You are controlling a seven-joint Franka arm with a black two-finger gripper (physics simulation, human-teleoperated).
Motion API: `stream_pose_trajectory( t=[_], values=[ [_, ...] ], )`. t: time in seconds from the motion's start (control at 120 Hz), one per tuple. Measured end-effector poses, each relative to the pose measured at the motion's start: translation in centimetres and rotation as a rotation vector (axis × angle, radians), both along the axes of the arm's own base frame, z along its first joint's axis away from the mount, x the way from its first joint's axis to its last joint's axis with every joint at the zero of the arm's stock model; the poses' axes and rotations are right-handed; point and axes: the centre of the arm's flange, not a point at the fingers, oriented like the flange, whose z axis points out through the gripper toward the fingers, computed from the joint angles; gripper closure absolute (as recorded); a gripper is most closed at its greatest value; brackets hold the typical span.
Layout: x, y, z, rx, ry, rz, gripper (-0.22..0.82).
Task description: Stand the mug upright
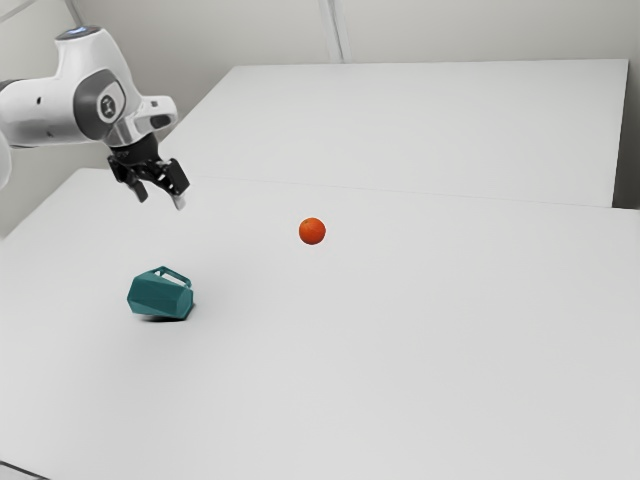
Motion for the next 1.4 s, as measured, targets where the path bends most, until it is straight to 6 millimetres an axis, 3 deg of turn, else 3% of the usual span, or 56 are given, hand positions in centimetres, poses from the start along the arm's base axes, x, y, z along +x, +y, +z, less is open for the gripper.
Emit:
stream_pose_trajectory(
  t=[0.075, 0.208, 0.392, 0.567, 0.958, 1.4],
  values=[
    [-0.6, 0.3, 0.6, -0.013, -0.011, 0.01, 0.0],
    [-2.9, 2.8, 2.6, -0.029, -0.039, 0.048, 0.0],
    [-4.8, 6.7, 1.3, -0.088, 0.007, 0.106, 0.0],
    [-5.6, 10.7, -3.2, -0.195, 0.082, 0.144, 0.0],
    [-4.4, 14.4, -12.8, -0.428, 0.193, 0.115, 0.0],
    [-5.1, 18.1, -17.6, -0.772, 0.146, 0.114, 0.0]
  ],
)
